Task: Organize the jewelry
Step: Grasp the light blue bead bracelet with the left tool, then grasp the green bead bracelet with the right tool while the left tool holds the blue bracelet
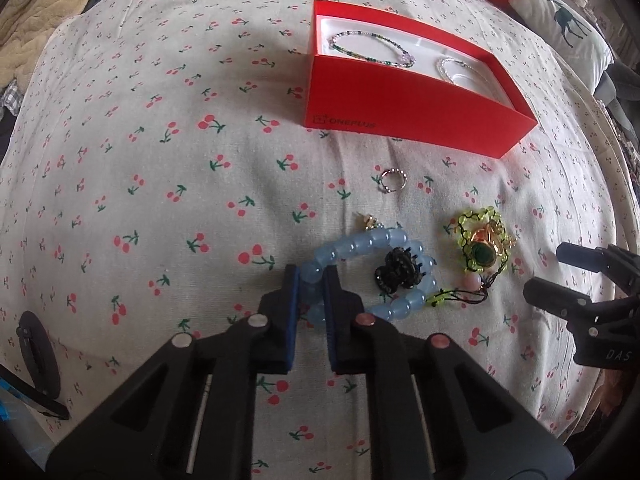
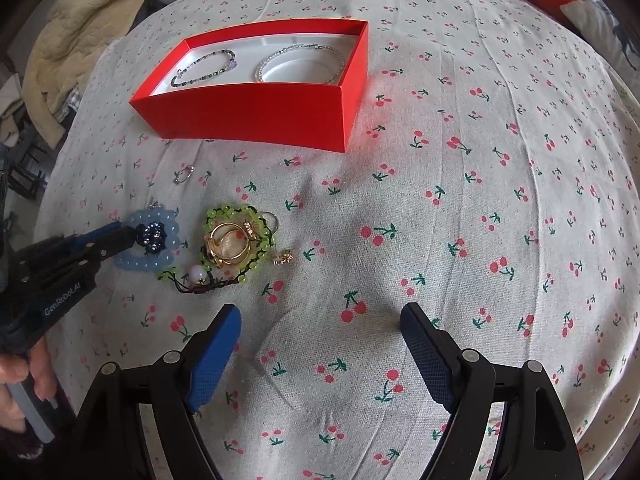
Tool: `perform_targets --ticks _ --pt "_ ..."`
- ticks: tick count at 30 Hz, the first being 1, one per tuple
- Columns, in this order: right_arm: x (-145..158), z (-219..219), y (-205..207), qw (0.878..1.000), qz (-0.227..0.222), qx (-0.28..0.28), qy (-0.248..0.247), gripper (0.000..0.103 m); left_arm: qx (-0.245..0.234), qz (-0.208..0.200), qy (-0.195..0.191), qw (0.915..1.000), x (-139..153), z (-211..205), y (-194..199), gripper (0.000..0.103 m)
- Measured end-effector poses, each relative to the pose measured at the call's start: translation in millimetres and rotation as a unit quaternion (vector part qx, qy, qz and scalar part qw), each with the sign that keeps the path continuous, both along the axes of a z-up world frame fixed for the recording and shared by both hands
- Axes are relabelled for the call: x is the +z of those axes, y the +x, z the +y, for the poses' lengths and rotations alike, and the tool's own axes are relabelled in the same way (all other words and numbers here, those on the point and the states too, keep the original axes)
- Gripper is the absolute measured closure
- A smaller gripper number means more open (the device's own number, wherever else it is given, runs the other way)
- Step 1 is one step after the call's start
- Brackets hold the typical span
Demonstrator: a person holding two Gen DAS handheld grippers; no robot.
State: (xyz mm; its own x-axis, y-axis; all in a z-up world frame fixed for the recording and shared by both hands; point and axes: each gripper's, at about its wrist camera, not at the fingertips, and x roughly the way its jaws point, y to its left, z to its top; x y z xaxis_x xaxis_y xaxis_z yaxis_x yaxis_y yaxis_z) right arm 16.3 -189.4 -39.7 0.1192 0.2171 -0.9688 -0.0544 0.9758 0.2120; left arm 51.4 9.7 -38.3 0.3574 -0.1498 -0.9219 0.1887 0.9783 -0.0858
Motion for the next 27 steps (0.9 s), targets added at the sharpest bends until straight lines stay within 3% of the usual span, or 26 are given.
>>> perform_targets --ticks 12,20,27 --pt "-4.2 4.8 29.6 0.999 0.003 -0.033 0.017 0.020 0.024 0.001 -0.008 0.9997 2.7 33.6 -7.0 0.090" --pt "-7.8 32.9 43.1 1.000 0.002 -0.020 0.008 0.047 0.015 -0.001 0.006 0.9999 1.2 33.2 -11.4 0.090" --pt "-11.1 49.3 35.2 1.000 0.003 -0.003 -0.013 0.055 0.012 -0.001 0.012 0.9999 0.6 31.6 -10.9 0.090"
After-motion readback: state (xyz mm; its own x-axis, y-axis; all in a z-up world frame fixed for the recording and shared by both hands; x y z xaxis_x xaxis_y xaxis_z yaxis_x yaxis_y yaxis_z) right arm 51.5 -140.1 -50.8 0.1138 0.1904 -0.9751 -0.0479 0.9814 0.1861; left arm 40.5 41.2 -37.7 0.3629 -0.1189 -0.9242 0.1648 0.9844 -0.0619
